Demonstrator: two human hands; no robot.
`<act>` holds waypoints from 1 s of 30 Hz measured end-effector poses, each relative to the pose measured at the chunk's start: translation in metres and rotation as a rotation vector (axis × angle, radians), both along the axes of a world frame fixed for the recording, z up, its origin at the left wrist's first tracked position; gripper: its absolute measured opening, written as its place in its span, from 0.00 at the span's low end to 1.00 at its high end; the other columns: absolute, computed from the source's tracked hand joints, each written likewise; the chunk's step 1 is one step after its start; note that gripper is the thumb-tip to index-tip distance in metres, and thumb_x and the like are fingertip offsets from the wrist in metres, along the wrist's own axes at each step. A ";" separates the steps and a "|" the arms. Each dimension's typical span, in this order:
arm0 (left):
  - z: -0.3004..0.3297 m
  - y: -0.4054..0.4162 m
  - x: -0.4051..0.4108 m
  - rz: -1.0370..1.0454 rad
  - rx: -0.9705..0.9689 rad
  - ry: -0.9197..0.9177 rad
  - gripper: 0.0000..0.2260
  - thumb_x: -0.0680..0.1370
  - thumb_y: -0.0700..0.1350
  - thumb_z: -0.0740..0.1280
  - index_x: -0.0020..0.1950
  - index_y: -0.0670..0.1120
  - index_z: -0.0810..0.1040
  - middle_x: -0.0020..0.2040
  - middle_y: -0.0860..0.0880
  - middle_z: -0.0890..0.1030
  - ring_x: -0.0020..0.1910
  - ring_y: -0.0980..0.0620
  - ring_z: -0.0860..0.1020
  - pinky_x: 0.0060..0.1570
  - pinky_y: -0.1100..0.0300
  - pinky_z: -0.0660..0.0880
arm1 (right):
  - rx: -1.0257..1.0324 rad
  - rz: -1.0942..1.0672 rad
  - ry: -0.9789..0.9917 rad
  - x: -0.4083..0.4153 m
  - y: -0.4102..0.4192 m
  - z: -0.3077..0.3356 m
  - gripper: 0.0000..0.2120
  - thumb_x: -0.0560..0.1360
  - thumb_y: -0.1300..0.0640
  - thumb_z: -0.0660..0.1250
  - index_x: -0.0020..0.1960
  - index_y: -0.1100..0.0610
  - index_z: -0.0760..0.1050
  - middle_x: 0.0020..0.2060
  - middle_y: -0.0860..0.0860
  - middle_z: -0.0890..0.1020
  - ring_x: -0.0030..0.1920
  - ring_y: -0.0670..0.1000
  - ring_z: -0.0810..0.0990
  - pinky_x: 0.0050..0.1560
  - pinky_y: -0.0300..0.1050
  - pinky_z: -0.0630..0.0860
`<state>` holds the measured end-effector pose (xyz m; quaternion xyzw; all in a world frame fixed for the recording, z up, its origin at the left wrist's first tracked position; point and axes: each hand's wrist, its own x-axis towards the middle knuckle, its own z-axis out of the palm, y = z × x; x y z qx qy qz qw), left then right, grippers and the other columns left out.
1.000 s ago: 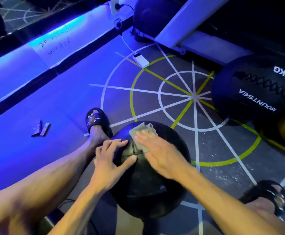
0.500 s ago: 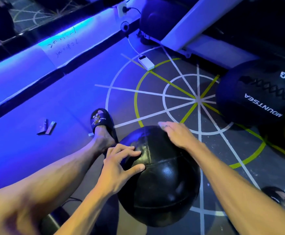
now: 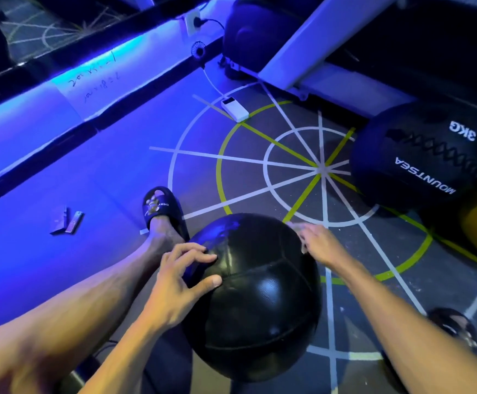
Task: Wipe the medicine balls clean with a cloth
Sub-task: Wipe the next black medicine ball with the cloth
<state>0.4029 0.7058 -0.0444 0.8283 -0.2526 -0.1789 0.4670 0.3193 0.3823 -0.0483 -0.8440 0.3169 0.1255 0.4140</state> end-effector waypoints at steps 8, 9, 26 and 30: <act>0.014 -0.028 0.043 -0.023 0.087 -0.155 0.20 0.73 0.68 0.68 0.55 0.55 0.78 0.59 0.57 0.77 0.63 0.53 0.74 0.65 0.46 0.72 | 0.401 -0.948 -0.195 -0.068 -0.031 -0.042 0.09 0.83 0.55 0.60 0.53 0.58 0.76 0.52 0.59 0.78 0.50 0.57 0.76 0.40 0.49 0.71; 0.017 -0.041 0.046 -0.039 0.119 -0.216 0.21 0.74 0.69 0.66 0.59 0.56 0.78 0.62 0.55 0.76 0.65 0.53 0.73 0.67 0.47 0.71 | 0.397 -0.954 -0.218 -0.068 -0.029 -0.041 0.08 0.83 0.54 0.60 0.55 0.58 0.75 0.52 0.58 0.78 0.50 0.56 0.76 0.42 0.49 0.72; -0.014 -0.046 0.037 -0.108 0.228 -0.220 0.23 0.76 0.67 0.64 0.68 0.58 0.77 0.68 0.62 0.75 0.70 0.56 0.71 0.72 0.46 0.67 | 0.074 -0.161 -0.144 -0.033 0.038 -0.044 0.25 0.83 0.54 0.50 0.79 0.45 0.62 0.75 0.53 0.71 0.75 0.59 0.69 0.76 0.54 0.63; -0.015 -0.049 0.039 -0.084 0.193 -0.198 0.23 0.75 0.68 0.65 0.66 0.60 0.77 0.67 0.64 0.75 0.70 0.54 0.71 0.72 0.45 0.67 | -0.109 -0.006 -0.374 -0.033 0.085 -0.002 0.27 0.82 0.58 0.50 0.81 0.58 0.58 0.79 0.53 0.63 0.79 0.51 0.60 0.79 0.42 0.49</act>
